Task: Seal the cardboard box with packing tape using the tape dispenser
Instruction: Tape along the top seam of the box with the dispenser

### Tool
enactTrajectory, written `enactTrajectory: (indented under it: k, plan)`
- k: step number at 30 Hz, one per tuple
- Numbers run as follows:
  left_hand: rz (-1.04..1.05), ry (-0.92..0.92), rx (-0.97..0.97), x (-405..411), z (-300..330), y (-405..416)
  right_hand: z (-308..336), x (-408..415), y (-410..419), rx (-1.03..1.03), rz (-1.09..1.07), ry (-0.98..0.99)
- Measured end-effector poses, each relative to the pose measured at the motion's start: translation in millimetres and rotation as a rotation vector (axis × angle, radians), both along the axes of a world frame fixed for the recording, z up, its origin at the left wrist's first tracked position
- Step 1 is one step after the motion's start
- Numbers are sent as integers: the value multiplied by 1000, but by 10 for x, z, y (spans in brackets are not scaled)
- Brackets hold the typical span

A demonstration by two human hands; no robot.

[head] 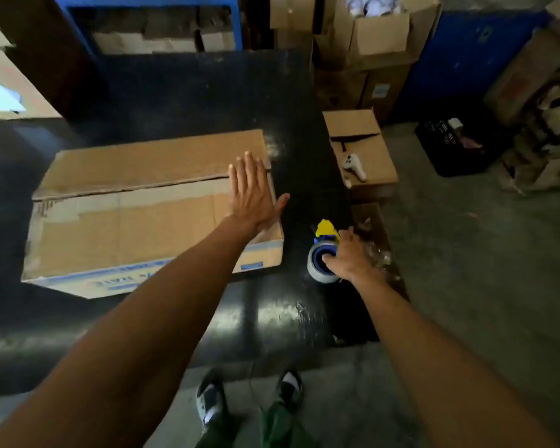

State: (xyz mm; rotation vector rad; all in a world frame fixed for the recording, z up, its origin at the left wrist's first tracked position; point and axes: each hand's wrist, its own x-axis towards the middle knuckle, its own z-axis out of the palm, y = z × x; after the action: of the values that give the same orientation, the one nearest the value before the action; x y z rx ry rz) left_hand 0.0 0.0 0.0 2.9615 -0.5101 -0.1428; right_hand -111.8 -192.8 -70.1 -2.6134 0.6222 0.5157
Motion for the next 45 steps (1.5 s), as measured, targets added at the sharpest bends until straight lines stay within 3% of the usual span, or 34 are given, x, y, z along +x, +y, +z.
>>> enactTrajectory:
  k: [8, 14, 18, 20, 23, 25, 28, 31, 33, 36, 40, 45]
  plan:
    - [41, 32, -50, -24, -127, 3, -180, 70, -77, 53, -116, -39]
    - [-11, 117, -76, 11, -44, 54, 136, 66, -117, 870, -645, -90]
    - [-25, 174, -170, 50, 67, 137, 527, 188, -113, 1203, -666, -155]
    - [-32, 170, -358, 41, 198, 196, 758, 279, -33, 1250, -623, -250]
    - [153, 181, -853, 21, 426, 284, 1133, 410, 167, 1136, -512, -499]
    - [377, 363, -1244, 41, 645, 335, 1381, 441, 332, 976, -387, -663]
    - [532, 725, -1532, 86, 987, 536, 1587, 460, 564, 782, -127, -910]
    - [457, 923, -1796, -9, 1237, 787, 1643, 505, 759, 395, 245, -996]
    - [406, 881, -1795, -61, 1312, 931, 1706, 525, 905, 219, 369, -994]
    - [460, 773, -1767, -143, 1366, 1124, 1745, 554, 1106, 200, 488, -1026]
    - [741, 672, -1792, -95, 1333, 1346, 1769, 652, 1394, 265, 601, -1029]
    - [1079, 389, -1761, -48, 1309, 1701, 1794, 854, 1772, 336, 685, -934]
